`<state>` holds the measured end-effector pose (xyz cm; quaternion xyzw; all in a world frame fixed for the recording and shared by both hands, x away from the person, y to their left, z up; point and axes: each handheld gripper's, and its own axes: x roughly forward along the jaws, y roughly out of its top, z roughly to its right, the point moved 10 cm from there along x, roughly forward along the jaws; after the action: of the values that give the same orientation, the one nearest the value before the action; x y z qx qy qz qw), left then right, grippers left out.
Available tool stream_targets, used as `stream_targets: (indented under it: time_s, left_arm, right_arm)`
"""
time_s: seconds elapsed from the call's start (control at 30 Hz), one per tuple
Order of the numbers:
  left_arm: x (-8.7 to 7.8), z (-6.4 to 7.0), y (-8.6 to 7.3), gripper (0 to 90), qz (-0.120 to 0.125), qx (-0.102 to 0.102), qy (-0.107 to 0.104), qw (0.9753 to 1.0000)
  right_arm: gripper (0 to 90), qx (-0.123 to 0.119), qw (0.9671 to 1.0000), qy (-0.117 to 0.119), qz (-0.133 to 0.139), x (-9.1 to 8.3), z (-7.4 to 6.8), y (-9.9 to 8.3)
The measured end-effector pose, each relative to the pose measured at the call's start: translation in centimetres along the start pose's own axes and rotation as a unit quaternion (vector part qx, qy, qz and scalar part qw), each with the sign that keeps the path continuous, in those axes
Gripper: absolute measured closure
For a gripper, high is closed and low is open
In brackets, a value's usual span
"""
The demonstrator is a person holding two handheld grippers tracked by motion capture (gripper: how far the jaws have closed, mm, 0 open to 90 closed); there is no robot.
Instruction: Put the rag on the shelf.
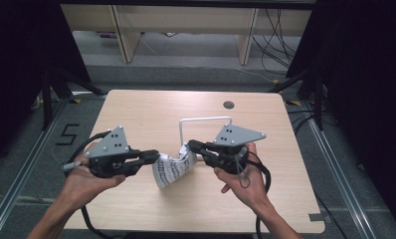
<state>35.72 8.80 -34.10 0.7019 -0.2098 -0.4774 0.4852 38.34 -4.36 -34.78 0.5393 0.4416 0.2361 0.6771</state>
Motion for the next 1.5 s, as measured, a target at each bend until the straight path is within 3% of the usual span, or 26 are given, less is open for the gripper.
stream_targets:
  time_s: [0.3, 0.33, 0.43, 0.57, 0.7, 1.0, 1.2, 1.23, 1.5]
  left_arm:
    - [1.6, -0.6, 3.1, 85.0, 0.013, 0.005, -0.005, 0.9999]
    - [1.8, -0.6, 3.4, 85.0, 0.015, 0.006, -0.005, 0.9999]
    - [2.1, -0.8, 3.9, 85.0, 0.017, 0.008, -0.003, 0.9998]
    - [2.9, -1.6, 4.9, 85.0, 0.018, 0.009, 0.006, 0.9998]
    - [3.8, -2.5, 5.8, 85.0, 0.022, 0.006, 0.013, 0.9996]
    - [5.5, -3.5, 7.6, 85.0, 0.025, 0.007, 0.023, 0.9994]
    - [6.5, -4.7, 9.1, 85.0, 0.033, 0.002, 0.034, 0.9989]
    - [6.8, -5.2, 9.6, 85.0, 0.034, 0.002, 0.037, 0.9987]
    - [7.8, -6.8, 10.7, 84.9, 0.042, -0.001, 0.046, 0.9981]
  right_arm:
    - [88.5, -0.008, 0.9995, -0.027, 0.018, -2.5, 1.1, 1.5]
    - [88.4, 0.002, 0.9995, -0.025, 0.019, -2.6, 1.1, 1.5]
    - [88.4, 0.002, 0.9994, -0.028, 0.021, -2.8, 1.4, 1.6]
    - [88.5, 0.008, 0.9986, -0.047, 0.024, -3.5, 2.4, 1.7]
    - [88.4, 0.012, 0.9972, -0.066, 0.032, -4.0, 4.3, 1.8]
    - [88.4, 0.026, 0.9955, -0.084, 0.037, -4.2, 6.3, 2.6]
    - [88.4, 0.036, 0.9932, -0.103, 0.04, -3.8, 8.2, 3.3]
    - [88.4, 0.03, 0.9932, -0.104, 0.043, -3.8, 8.6, 3.5]
    - [88.4, 0.047, 0.9914, -0.111, 0.05, -3.8, 10.5, 3.9]
